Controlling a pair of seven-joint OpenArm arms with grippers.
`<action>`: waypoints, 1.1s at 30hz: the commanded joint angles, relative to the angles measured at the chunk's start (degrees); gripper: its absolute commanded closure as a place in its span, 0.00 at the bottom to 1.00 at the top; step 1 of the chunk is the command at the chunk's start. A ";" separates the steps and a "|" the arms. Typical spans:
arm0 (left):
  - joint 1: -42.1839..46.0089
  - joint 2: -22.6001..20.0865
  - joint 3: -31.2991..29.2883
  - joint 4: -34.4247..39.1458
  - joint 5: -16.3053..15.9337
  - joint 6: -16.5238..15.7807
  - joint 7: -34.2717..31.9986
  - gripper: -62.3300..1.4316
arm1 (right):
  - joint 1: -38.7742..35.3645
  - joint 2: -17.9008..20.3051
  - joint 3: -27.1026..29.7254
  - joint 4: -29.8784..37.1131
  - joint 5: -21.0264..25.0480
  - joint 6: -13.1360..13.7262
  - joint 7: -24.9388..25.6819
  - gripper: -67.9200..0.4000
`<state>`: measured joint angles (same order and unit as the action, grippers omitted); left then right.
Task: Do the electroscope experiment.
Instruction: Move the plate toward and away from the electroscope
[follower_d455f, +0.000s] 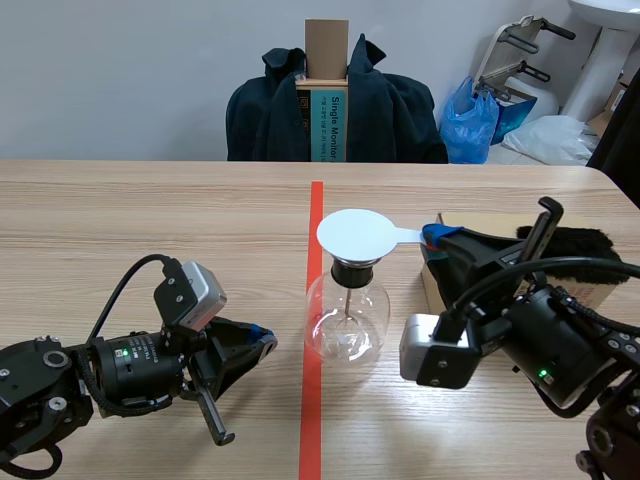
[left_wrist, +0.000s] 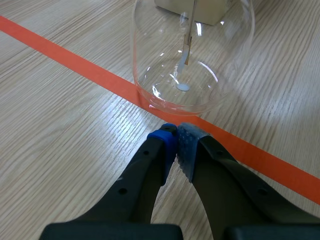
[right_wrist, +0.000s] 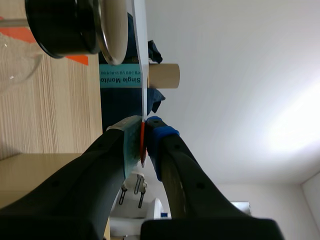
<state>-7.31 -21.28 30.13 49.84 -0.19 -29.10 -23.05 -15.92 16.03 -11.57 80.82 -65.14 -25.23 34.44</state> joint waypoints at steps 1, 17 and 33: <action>-0.15 0.33 -0.46 1.09 -0.63 0.04 -1.18 0.94 | 0.70 0.63 0.70 0.96 0.20 -0.66 0.35 0.98; -0.15 0.46 -0.48 1.09 -0.63 0.04 -1.18 0.94 | 0.70 0.61 0.70 0.96 0.20 -0.66 1.29 0.98; -0.15 0.46 -0.48 1.09 -0.63 0.04 -1.18 0.94 | 0.68 0.63 0.70 0.98 1.62 -0.85 -18.29 0.98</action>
<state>-7.31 -21.26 30.13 49.84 -0.19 -29.10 -23.05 -15.92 16.03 -11.57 80.82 -64.07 -25.23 16.84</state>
